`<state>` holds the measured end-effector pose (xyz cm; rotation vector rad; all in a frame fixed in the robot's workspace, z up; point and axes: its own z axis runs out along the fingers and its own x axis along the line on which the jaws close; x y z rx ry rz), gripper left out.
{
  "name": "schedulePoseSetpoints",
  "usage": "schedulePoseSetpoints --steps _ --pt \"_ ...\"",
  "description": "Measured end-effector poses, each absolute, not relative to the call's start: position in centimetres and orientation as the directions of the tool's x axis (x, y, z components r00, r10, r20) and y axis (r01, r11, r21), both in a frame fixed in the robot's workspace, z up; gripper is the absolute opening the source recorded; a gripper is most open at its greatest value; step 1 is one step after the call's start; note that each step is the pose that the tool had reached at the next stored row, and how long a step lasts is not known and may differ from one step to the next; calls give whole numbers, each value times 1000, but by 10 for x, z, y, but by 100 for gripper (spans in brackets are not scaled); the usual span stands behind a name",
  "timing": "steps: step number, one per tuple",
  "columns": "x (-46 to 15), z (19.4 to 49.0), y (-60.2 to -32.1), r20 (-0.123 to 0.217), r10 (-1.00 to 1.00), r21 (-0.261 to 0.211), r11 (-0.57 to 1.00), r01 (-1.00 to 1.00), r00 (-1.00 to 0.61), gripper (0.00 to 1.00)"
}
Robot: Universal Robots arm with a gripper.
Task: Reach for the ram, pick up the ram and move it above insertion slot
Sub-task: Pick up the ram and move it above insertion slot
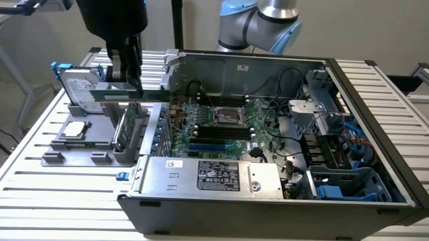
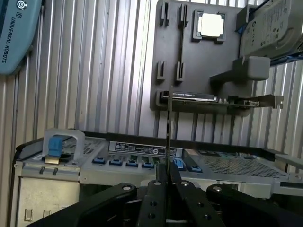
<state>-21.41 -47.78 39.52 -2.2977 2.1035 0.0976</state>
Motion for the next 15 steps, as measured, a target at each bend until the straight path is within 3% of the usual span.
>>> schedulePoseSetpoints --steps 15 --pt "-146 394 -478 -70 -994 23 -89 -996 87 14"
